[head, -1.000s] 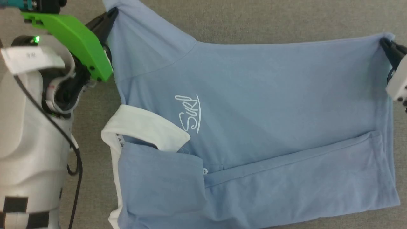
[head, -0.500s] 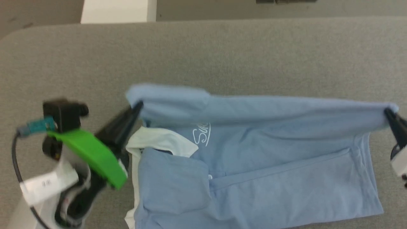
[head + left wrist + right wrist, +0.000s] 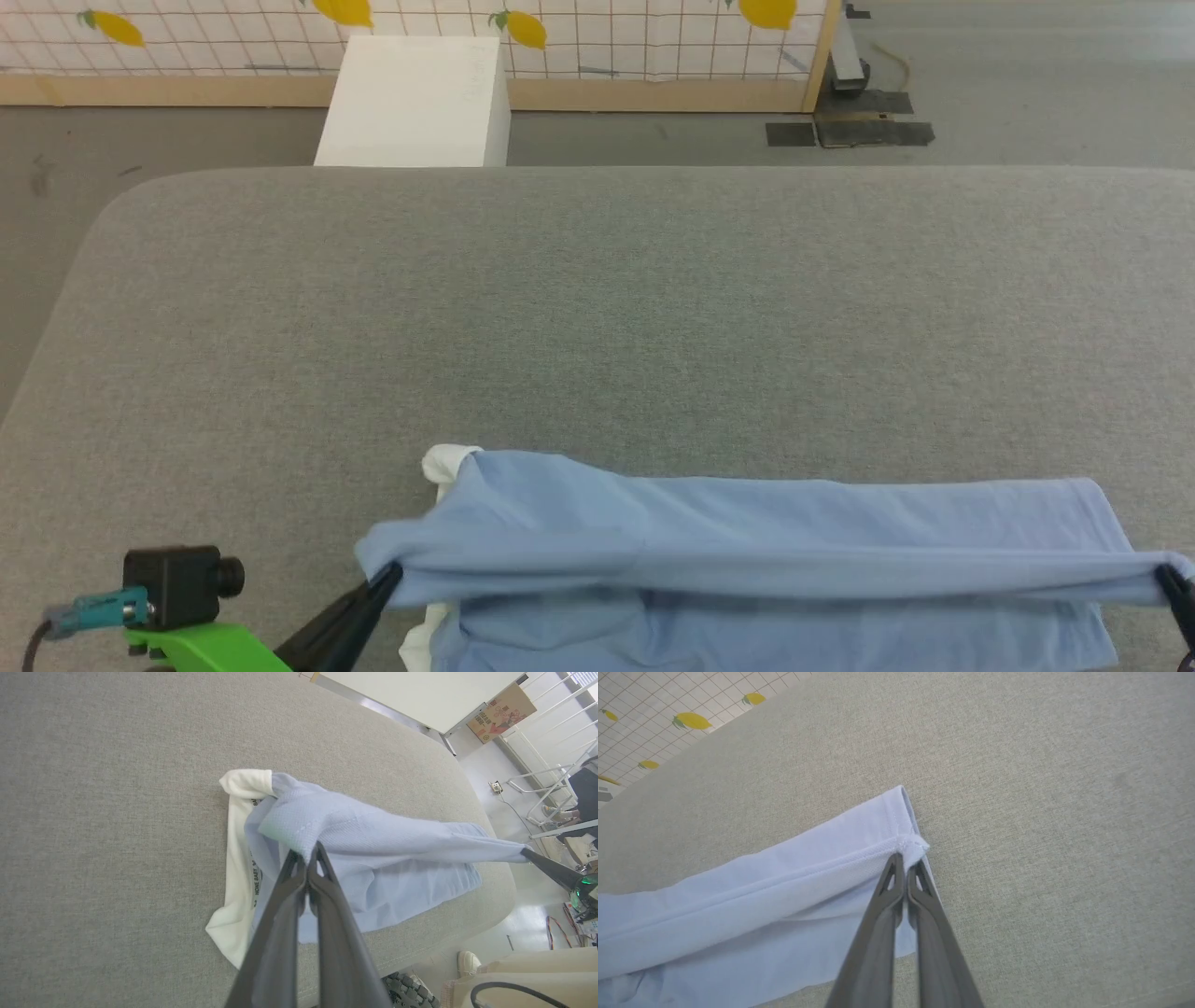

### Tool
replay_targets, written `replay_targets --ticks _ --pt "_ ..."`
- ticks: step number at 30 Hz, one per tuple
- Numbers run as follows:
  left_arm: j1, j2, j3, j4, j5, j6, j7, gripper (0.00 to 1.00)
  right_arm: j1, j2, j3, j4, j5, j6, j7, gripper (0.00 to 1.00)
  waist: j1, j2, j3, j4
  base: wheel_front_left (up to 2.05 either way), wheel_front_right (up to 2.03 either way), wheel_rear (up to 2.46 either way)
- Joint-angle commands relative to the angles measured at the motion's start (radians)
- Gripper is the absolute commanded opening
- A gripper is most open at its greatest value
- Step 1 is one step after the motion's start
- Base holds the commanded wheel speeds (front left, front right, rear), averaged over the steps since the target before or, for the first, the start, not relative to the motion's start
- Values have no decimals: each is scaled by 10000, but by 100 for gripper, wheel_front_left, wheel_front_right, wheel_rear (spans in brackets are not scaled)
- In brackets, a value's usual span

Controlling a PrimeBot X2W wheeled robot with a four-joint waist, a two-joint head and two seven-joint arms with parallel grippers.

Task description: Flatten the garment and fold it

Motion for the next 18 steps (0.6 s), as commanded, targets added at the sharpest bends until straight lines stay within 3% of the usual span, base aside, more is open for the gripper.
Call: replay_targets --ticks 1,12,18 --pt "170 75 18 28 -127 42 42 0 97 56 -6 25 -104 -15 -59 0 2 -1 -31 67 0 0 0" --pt "-1061 -642 -1504 2366 0 -476 467 0 -605 -111 1234 1163 -638 -15 -78 0 2 -1 284 -108 0 0 0" --pt "-1877 -820 -1977 3975 581 -491 513 0 -1017 -205 1623 2226 -918 -15 -103 0 2 -1 347 -154 0 0 0"
